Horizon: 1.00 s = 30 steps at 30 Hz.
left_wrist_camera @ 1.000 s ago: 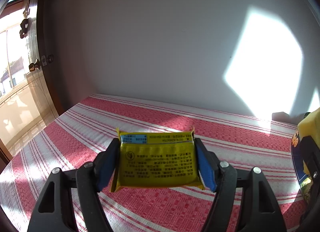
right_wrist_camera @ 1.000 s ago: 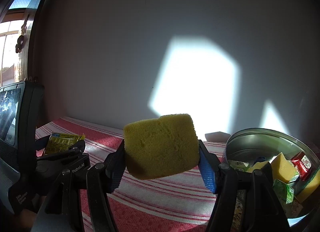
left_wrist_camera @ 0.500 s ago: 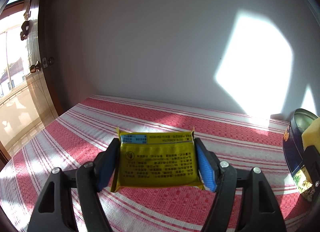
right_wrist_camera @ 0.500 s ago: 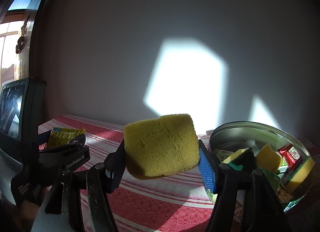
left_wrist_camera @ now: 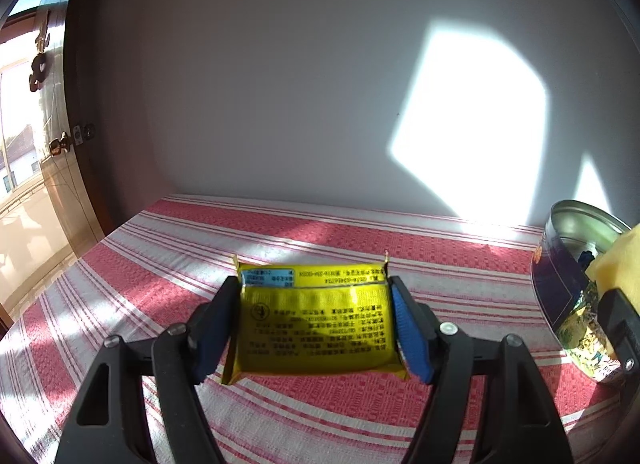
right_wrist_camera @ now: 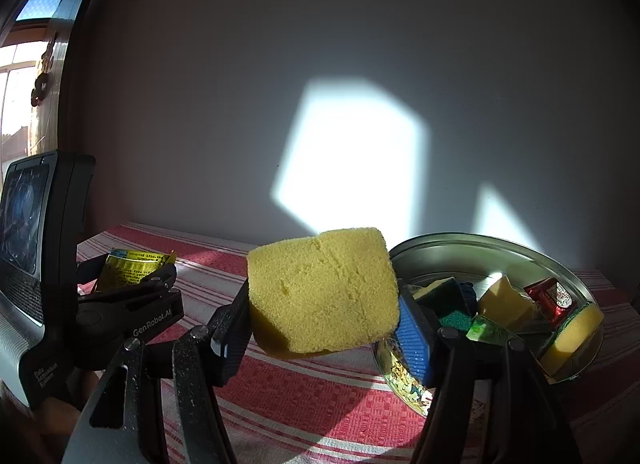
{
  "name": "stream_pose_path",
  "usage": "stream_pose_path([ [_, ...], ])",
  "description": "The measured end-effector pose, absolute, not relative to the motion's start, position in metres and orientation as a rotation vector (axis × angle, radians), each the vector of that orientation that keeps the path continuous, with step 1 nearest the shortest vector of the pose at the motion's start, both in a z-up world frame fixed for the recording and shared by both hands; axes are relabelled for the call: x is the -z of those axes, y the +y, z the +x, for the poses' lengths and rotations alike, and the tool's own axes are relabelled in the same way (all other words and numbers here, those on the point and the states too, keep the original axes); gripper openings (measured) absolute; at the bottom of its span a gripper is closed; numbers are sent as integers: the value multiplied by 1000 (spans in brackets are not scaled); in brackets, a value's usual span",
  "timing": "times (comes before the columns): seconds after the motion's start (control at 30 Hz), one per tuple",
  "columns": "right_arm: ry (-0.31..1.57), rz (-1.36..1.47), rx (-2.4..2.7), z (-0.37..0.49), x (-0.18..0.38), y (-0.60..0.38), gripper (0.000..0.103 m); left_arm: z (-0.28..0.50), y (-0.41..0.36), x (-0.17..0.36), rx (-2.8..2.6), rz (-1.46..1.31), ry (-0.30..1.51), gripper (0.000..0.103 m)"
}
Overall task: Organize objects
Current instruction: 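Carry the yellow packet and yellow sponge over the silver tin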
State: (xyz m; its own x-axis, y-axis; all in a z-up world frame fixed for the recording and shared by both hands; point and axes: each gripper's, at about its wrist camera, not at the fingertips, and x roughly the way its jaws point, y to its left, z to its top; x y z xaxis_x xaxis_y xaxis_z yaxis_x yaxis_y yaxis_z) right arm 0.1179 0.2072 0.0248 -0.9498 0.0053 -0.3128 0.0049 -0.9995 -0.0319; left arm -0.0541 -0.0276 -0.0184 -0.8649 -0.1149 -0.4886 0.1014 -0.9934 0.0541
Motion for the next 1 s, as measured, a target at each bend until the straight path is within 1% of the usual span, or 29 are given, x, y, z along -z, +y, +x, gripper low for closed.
stream_pose_path([
  [0.53,-73,-484,-3079,140,-24,236,67,-34,0,16,2975,770,-61,72],
  [1.0,-63,-477,-3016,155,-23,281,67,-18,41,15,3043,776,-108,72],
])
